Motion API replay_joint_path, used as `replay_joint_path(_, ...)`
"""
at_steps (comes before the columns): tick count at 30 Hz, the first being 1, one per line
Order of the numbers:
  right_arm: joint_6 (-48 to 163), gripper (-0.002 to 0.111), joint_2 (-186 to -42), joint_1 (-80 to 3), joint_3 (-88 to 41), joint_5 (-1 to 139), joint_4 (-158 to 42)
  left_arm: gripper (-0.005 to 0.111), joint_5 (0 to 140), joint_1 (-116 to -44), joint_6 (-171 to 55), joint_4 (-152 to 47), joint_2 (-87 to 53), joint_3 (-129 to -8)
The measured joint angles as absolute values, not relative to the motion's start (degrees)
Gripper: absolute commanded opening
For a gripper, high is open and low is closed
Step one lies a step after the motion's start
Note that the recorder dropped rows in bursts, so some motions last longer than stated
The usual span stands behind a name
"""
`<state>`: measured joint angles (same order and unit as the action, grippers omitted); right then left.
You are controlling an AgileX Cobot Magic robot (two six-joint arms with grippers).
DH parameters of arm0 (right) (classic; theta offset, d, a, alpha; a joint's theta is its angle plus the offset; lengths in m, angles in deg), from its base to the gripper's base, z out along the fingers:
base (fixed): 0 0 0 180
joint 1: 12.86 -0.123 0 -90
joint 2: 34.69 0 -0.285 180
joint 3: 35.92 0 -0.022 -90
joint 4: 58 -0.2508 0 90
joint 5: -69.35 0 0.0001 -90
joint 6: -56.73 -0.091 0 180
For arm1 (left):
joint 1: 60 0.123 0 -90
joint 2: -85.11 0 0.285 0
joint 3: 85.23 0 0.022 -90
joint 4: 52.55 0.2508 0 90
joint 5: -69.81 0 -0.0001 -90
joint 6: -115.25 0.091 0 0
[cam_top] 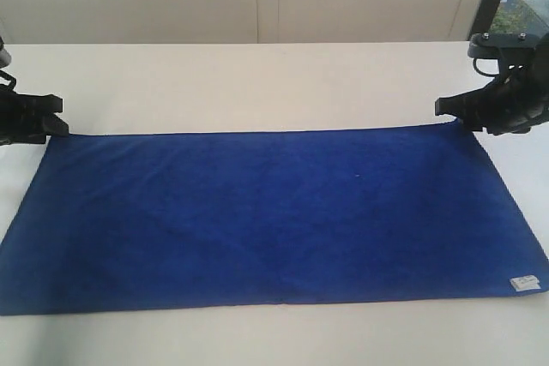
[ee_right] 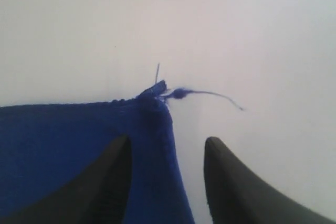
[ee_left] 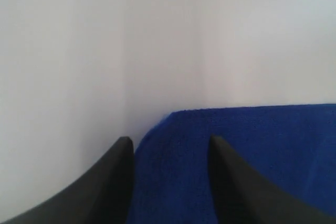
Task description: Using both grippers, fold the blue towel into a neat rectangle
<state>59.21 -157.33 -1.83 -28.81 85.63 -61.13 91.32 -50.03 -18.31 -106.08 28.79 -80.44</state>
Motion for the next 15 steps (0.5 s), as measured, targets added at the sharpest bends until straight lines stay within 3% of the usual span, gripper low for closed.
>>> replay_joint_path(15, 59.21, 0.043, -161.22, -1.83, -30.25, 82.36, -61.56, 0.05, 89.49, -50.03, -10.72, -111.42, 31.9, -81.05)
